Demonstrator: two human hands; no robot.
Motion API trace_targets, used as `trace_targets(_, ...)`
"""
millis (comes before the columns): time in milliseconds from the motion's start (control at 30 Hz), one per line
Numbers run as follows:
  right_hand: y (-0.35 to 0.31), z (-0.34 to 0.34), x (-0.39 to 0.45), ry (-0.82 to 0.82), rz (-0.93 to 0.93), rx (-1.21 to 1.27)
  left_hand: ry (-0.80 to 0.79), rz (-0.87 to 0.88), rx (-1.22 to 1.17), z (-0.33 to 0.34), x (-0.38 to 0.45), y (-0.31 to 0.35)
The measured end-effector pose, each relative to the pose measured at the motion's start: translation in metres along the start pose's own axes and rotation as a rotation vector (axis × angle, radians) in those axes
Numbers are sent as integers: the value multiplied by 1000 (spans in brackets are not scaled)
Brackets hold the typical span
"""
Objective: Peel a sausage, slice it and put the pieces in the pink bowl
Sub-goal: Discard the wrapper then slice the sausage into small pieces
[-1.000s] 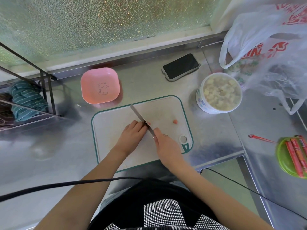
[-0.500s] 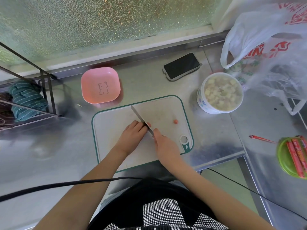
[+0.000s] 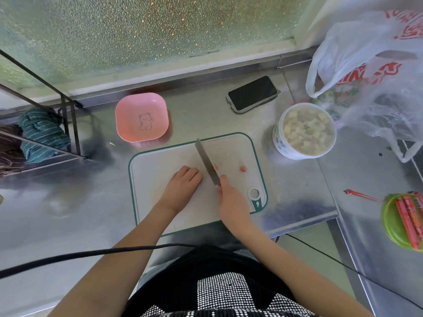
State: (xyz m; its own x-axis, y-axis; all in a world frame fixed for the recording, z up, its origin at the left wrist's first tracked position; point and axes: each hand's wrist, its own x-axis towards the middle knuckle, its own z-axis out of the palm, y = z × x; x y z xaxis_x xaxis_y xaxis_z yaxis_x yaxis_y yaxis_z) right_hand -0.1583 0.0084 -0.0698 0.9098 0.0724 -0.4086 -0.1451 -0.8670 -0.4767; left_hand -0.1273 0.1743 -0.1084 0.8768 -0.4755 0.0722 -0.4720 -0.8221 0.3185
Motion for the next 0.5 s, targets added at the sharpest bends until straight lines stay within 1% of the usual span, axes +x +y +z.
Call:
trace_targets(67, 6, -3, 3, 40, 17, 55, 1, -2, 20, 1, 0, -1)
trace_targets(200, 8, -10, 1, 47, 2, 102, 14, 10, 11, 0, -2, -3)
trace_targets(333, 1, -11, -6, 8, -50, 96, 67, 28, 26, 4, -13, -9)
trace_targets(500, -7, -6, -7, -26, -111, 17, 52, 28, 34, 3, -14, -7)
